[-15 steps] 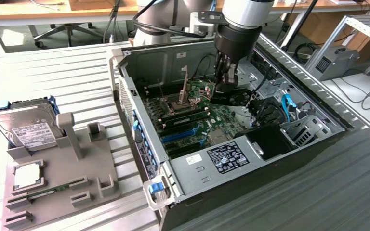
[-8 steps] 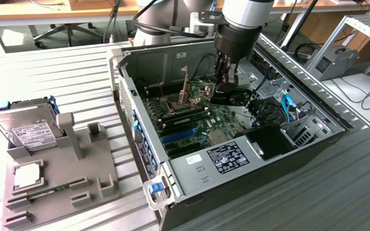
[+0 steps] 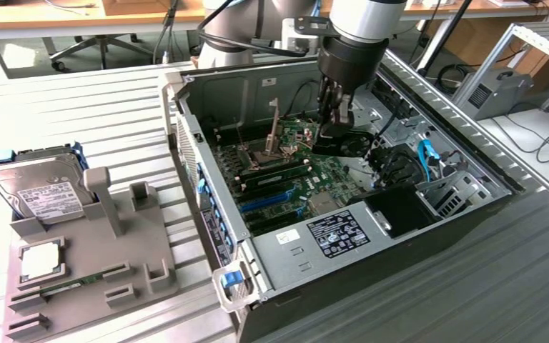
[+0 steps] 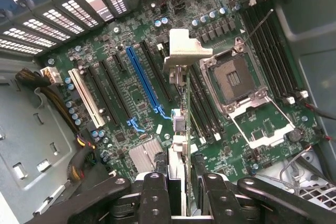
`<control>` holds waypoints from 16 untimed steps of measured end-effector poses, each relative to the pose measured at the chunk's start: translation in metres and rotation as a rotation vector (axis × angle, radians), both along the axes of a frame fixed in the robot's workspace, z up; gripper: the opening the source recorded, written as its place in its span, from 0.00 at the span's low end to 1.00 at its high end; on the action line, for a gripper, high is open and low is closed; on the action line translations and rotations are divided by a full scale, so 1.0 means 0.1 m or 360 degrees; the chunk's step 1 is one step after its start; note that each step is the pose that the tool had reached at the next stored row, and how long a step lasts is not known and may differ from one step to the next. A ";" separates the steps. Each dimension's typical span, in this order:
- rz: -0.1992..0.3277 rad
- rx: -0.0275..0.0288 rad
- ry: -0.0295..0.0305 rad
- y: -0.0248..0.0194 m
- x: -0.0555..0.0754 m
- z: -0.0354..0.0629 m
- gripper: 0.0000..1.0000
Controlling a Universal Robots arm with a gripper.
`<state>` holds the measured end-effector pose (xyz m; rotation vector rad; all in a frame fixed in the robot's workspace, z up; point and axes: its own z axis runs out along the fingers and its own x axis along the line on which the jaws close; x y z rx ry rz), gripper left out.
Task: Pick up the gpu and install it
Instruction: 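Insert the gpu into the slot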
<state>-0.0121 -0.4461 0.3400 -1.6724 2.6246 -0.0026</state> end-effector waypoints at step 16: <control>0.0028 -0.00001 0.00000 0.000 0.00 0.000 0.29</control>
